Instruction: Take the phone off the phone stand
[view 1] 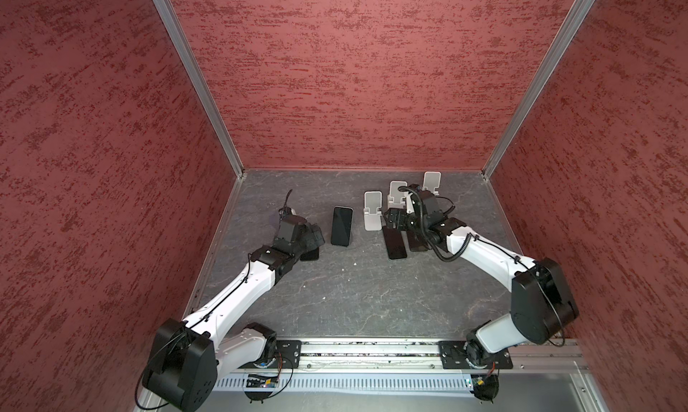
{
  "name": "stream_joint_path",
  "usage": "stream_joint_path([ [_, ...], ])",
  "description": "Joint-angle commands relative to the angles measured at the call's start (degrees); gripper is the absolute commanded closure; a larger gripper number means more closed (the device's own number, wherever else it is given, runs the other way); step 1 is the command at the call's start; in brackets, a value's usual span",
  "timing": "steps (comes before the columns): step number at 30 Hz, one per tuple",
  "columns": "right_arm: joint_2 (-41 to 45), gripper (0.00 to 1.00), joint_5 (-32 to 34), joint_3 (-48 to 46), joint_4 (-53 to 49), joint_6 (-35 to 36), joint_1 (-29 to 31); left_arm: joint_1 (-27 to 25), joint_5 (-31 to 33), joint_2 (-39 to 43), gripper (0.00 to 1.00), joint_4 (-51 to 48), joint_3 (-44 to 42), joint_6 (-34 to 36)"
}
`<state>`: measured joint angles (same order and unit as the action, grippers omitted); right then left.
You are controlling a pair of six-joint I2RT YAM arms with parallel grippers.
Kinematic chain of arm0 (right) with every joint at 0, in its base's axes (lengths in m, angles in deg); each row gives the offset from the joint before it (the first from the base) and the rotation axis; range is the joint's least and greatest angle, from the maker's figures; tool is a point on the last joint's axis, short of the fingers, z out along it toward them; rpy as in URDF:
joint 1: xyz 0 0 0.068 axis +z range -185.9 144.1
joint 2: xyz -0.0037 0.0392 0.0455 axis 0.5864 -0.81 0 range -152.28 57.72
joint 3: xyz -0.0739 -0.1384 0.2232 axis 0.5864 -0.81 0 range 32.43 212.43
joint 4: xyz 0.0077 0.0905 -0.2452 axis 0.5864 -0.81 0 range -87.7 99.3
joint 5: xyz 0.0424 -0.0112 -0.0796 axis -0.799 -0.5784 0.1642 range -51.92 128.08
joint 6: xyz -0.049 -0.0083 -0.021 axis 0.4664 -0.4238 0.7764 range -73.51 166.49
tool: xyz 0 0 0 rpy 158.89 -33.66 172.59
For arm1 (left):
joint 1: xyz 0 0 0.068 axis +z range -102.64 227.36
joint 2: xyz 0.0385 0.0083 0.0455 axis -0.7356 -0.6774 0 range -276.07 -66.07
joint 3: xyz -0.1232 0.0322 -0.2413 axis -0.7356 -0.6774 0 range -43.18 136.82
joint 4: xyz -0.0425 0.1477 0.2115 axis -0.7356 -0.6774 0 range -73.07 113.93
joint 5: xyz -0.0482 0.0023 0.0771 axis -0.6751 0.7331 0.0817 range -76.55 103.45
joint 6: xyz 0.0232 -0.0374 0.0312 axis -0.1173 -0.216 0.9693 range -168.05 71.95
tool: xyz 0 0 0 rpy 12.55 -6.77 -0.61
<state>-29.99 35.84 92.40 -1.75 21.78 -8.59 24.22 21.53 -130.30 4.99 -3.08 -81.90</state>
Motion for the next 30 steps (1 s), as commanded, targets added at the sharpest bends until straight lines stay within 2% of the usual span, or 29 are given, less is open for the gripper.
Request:
stream_joint_path([
  [1,0.4,0.01,1.2,2.6,-1.0,-1.3,1.4,-2.6,-5.3,1.8,0.0,2.5,-1.5,1.5],
  [6,-1.4,0.01,1.4,4.2,-1.1,-1.7,3.5,-5.5,-7.9,4.1,0.0,3.6,-3.9,1.9],
  [13,-4.7,0.01,1.4,7.0,-0.9,-2.5,6.1,-5.8,-13.5,8.7,0.0,7.5,-7.9,1.4],
  [24,-11.2,0.01,3.5,12.3,-1.1,-5.2,11.3,-5.2,-12.7,18.8,0.0,7.2,-13.4,0.2],
  [30,-12.8,0.01,7.6,14.2,-1.0,-7.8,14.2,-2.4,-12.5,23.7,0.01,4.3,-15.4,-1.3],
])
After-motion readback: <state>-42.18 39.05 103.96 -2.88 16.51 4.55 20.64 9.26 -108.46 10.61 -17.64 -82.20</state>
